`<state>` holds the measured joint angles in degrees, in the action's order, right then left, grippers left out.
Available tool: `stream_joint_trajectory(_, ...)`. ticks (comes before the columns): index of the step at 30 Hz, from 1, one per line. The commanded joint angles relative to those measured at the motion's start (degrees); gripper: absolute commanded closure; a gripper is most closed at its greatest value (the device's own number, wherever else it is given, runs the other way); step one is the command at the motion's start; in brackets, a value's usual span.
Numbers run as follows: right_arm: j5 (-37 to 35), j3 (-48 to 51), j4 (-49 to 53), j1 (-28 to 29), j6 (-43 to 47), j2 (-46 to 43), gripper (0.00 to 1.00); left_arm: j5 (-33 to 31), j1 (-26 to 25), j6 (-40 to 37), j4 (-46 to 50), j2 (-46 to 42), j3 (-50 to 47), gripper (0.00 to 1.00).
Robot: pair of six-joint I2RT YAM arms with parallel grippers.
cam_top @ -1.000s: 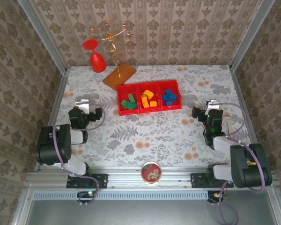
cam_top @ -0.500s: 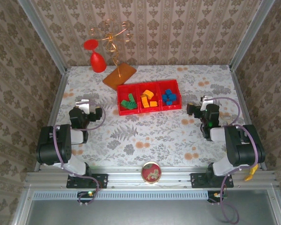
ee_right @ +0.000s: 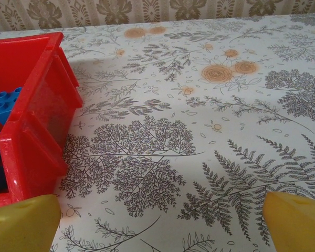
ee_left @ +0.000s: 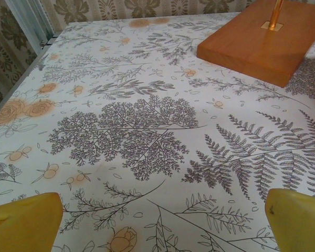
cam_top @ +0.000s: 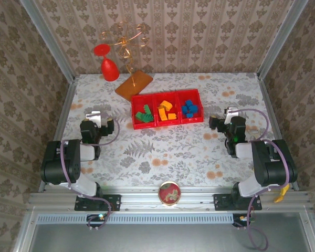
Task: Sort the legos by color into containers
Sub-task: Reset both arms
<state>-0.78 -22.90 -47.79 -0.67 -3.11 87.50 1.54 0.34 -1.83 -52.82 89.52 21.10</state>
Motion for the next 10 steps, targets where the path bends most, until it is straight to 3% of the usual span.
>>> stream_joint_trajectory(1,0.1,-0.8,-0.2,0.5,1.1,0.0,0.0,-0.8,-0.4,-1.5,0.1,-0.3,1.5,0.0)
stream_joint_trajectory(10,-0.1,-0.8,-0.3,0.7,1.1,0.0,0.0,-0.8,-0.4,-1.5,0.1,-0.4,1.6,0.0)
